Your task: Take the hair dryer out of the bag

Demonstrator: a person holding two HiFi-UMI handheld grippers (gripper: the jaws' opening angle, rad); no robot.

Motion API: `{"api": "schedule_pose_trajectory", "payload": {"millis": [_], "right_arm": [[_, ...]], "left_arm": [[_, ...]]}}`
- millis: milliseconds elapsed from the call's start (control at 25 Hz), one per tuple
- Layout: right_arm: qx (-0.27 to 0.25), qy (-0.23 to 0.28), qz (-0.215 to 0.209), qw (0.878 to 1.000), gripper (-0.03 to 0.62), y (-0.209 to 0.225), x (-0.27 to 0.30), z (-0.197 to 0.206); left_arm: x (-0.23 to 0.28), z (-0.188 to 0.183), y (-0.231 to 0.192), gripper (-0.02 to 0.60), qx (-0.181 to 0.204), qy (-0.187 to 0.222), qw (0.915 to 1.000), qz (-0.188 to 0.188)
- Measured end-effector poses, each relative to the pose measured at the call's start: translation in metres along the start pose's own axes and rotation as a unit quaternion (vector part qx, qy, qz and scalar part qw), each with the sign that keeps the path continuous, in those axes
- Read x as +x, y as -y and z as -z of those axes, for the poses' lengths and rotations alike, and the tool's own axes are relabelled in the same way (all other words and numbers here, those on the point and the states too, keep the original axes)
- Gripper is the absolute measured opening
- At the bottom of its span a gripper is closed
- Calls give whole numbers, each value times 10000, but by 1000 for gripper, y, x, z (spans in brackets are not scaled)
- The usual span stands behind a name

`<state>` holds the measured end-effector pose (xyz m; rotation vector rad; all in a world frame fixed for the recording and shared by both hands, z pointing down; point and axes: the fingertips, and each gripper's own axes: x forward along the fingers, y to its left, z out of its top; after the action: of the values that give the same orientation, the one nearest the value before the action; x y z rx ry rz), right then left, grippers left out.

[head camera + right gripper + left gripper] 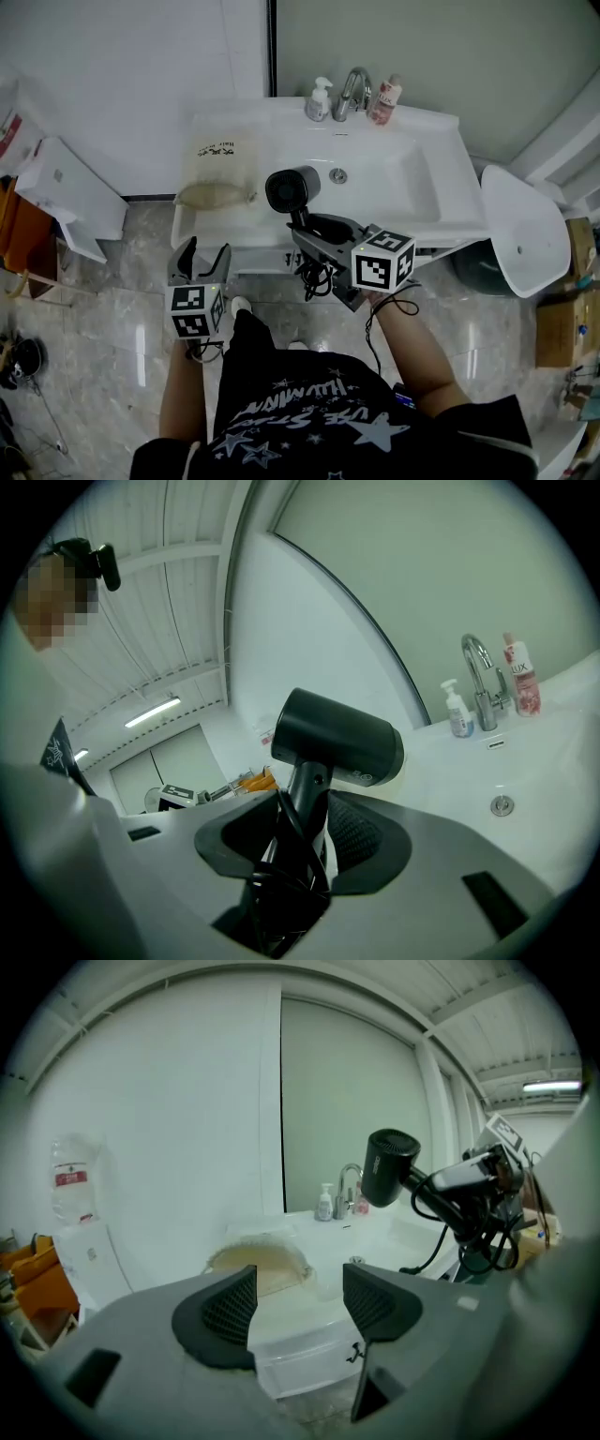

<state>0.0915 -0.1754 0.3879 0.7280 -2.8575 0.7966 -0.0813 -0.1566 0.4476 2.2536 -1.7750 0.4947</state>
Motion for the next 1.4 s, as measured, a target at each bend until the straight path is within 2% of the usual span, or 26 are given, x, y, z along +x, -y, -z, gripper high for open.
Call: {"api": "schedule_pose_trajectory", "payload": {"millis": [320,520,640,800,1080,1400], "right_arm": [[73,369,17,9993,170,-11,-47,12],[201,496,94,9985,171,-12,-72,24],[246,481,117,9985,172,-13,-82,35],[82,364,257,9990,171,-20,-91,52],[37,211,481,9986,170,-49,-109,93],[72,226,814,9964,170,-96,-149,132]], "left_arm": [[-35,-9,66,291,-106,322,9990,284],[-45,-6,92,167,-231,474,9980,359],[-49,4,108,98,-324,374,9975,499],[-57,19,124,40,-444,219,9960,748],[-87,43,143,28,-598,163,9932,982],[-153,67,157,28,-635,208,9915,1119]]}}
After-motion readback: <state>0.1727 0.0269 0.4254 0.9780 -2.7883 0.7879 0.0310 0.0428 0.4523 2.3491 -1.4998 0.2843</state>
